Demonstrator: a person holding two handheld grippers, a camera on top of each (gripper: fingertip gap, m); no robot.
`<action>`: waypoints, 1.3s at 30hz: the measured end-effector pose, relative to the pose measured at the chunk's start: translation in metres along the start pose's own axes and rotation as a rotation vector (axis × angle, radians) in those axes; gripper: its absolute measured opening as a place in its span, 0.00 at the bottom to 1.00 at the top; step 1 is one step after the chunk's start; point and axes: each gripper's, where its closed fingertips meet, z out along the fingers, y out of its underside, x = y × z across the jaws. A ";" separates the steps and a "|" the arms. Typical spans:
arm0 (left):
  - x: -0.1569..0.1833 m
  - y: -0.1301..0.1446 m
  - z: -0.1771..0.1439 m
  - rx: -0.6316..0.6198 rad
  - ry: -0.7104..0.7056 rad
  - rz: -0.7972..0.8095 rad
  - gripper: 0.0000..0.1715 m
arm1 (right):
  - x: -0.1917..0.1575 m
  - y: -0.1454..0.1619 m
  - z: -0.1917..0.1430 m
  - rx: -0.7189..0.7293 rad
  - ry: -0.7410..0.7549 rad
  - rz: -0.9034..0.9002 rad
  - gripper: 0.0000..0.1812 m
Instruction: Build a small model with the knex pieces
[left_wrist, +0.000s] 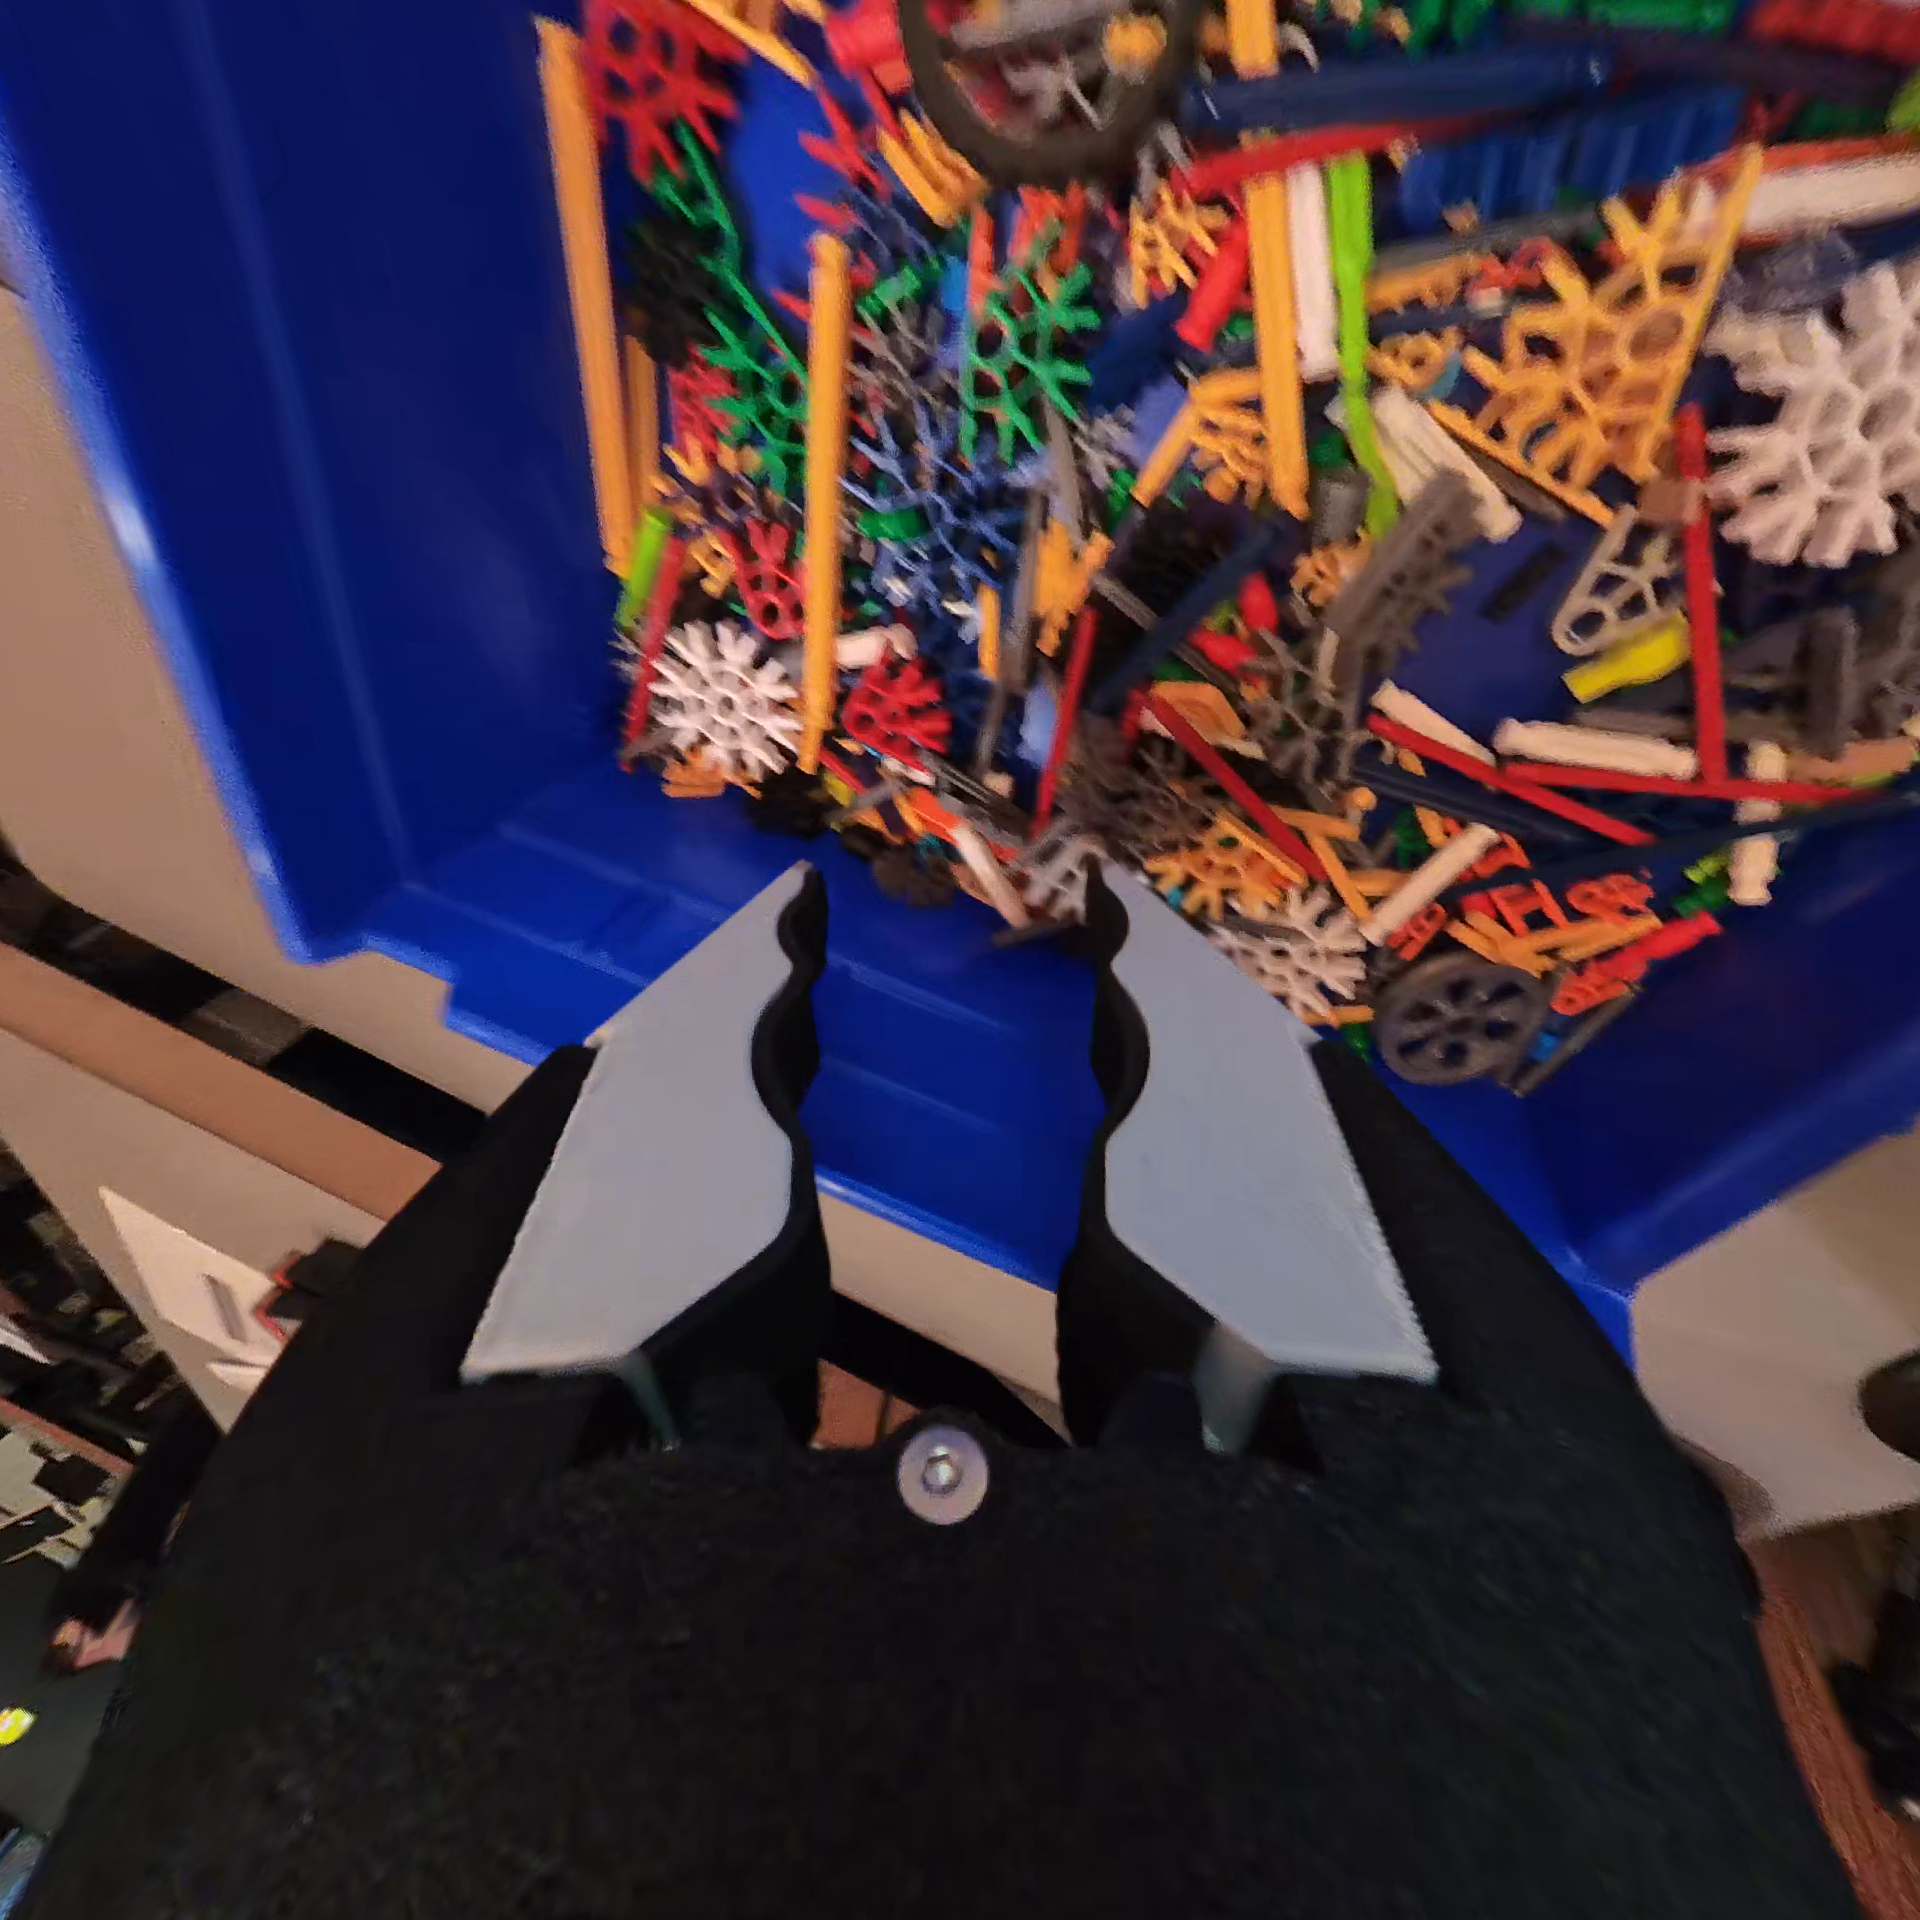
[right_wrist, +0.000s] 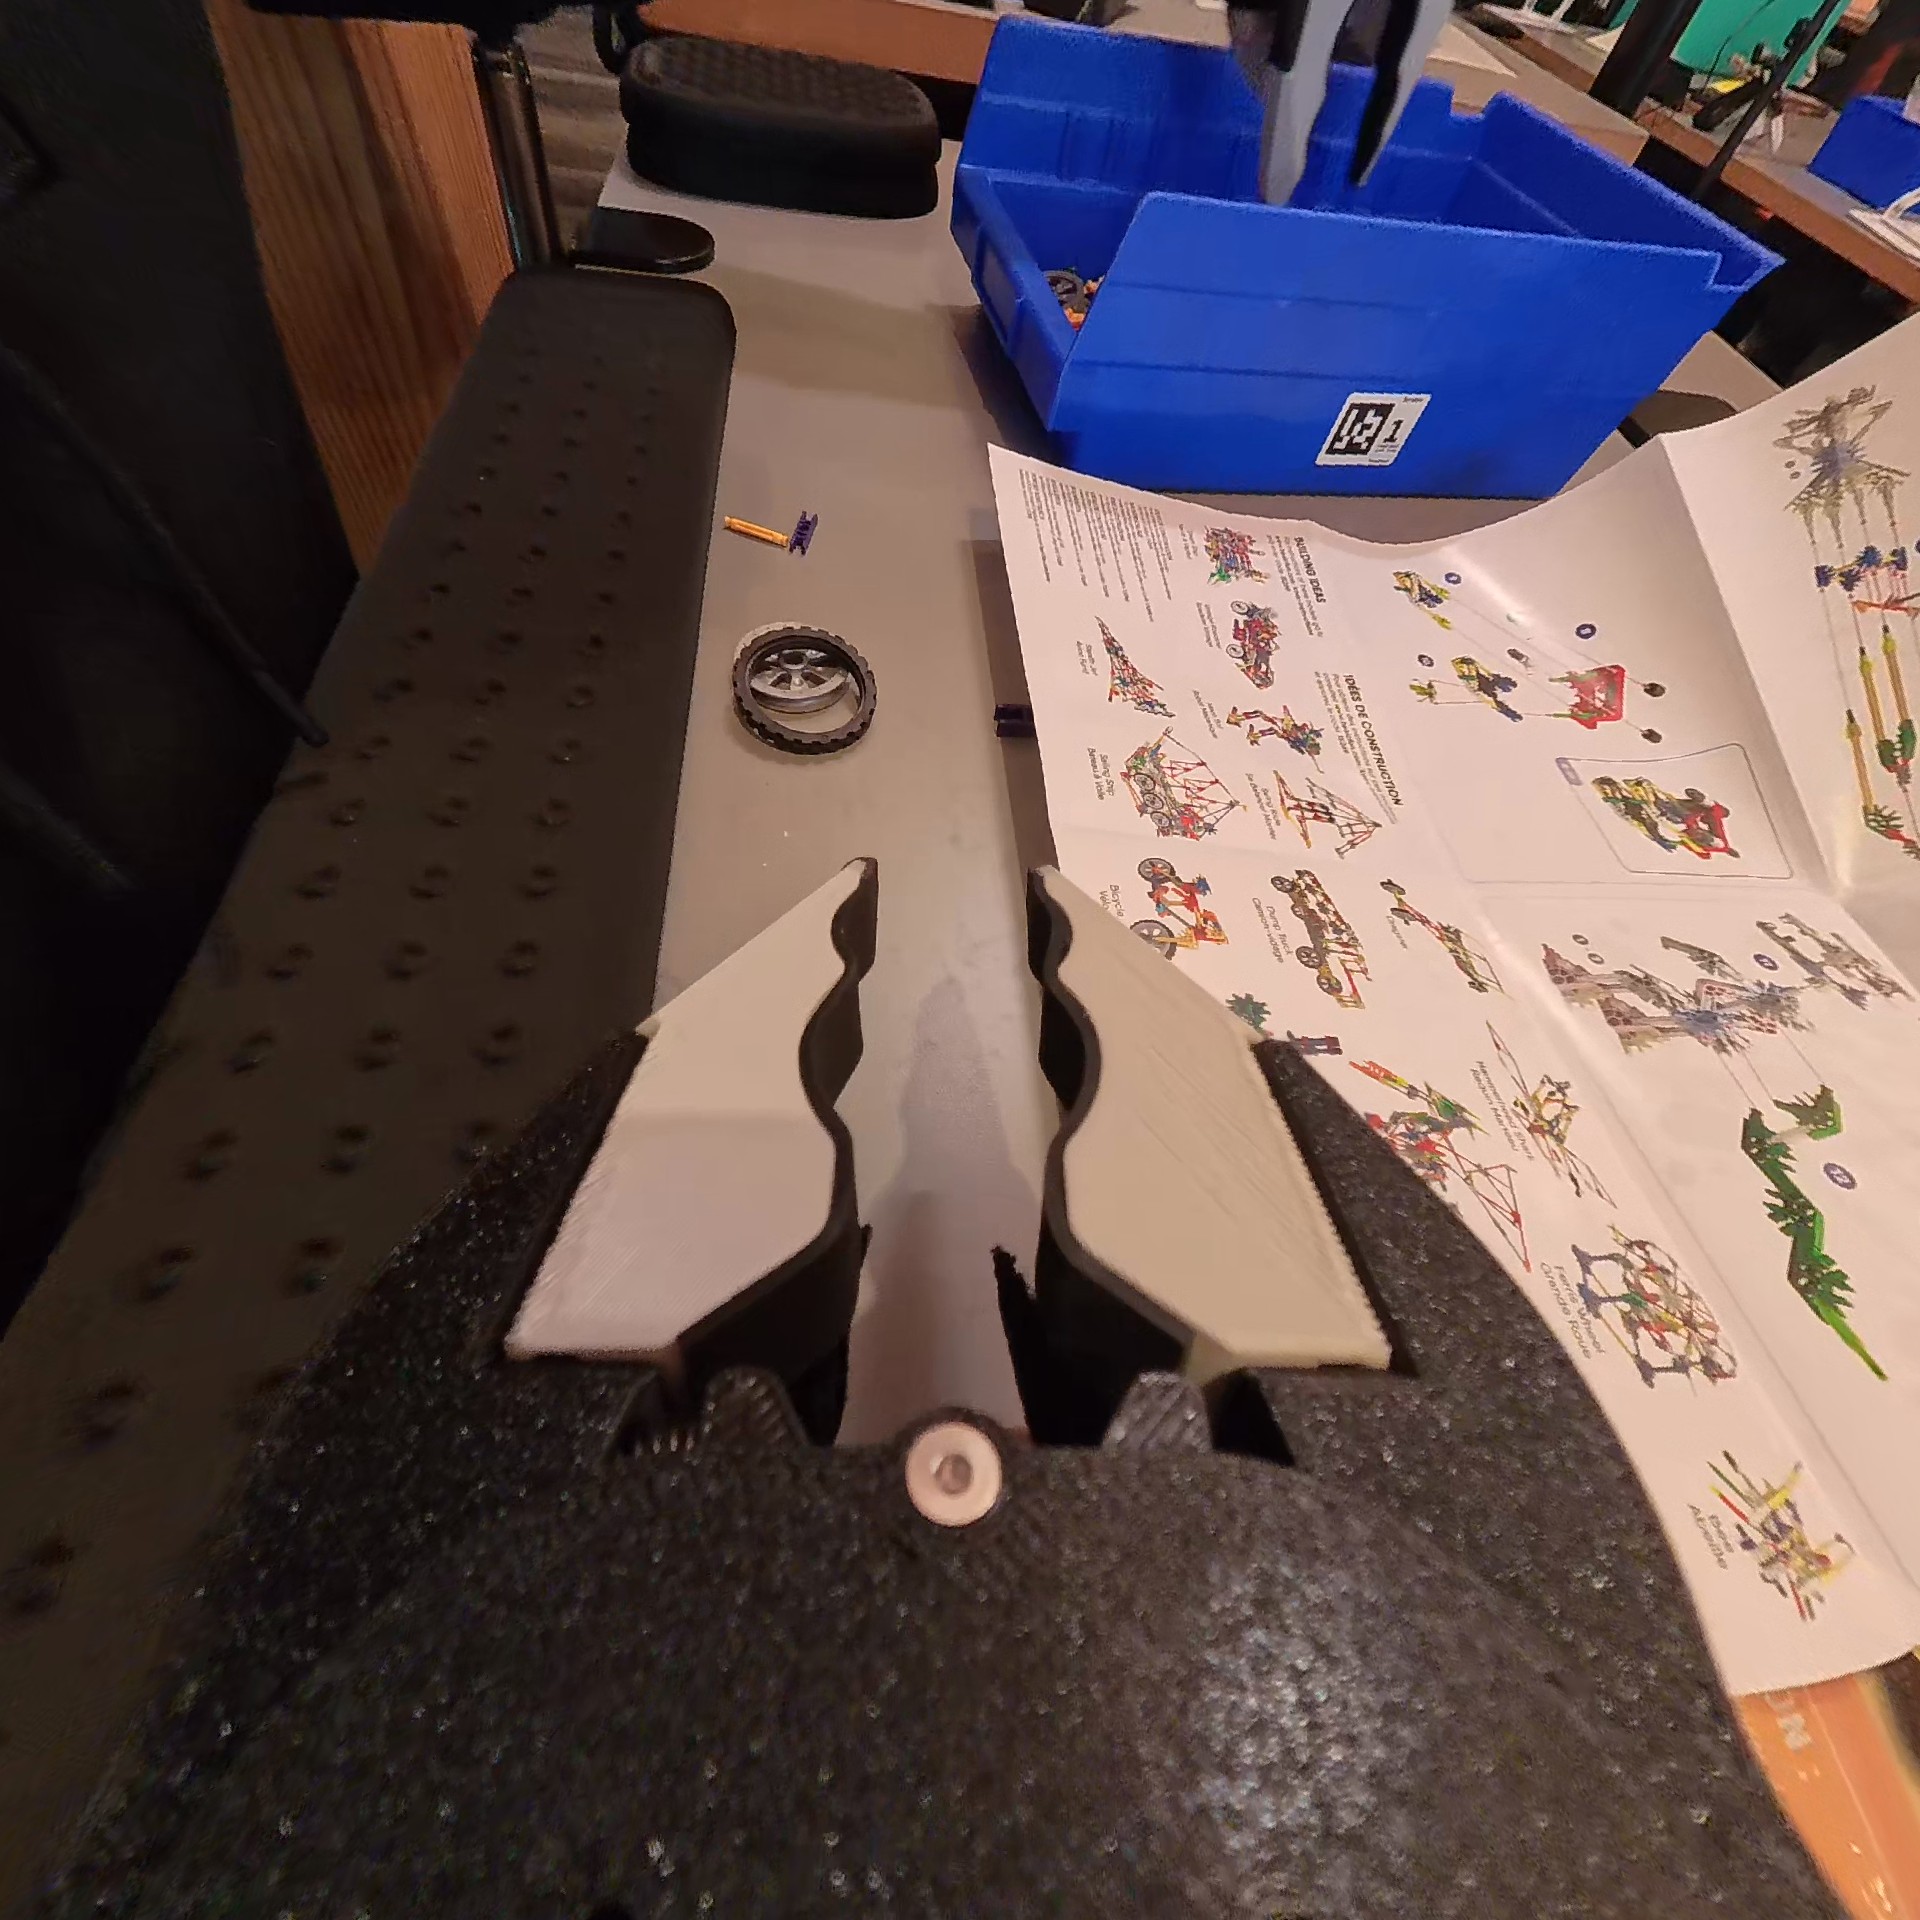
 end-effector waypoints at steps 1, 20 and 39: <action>-0.007 -0.006 0.000 0.017 -0.017 -0.002 0.29 | 0.000 0.001 0.001 -0.004 0.000 0.001 0.16; -0.046 -0.111 0.036 0.290 -0.016 0.039 0.19 | 0.011 0.014 0.006 -0.037 0.025 0.048 0.15; -0.047 -0.115 0.060 0.180 -0.057 0.311 0.09 | 0.011 0.018 0.006 -0.046 0.025 0.044 0.15</action>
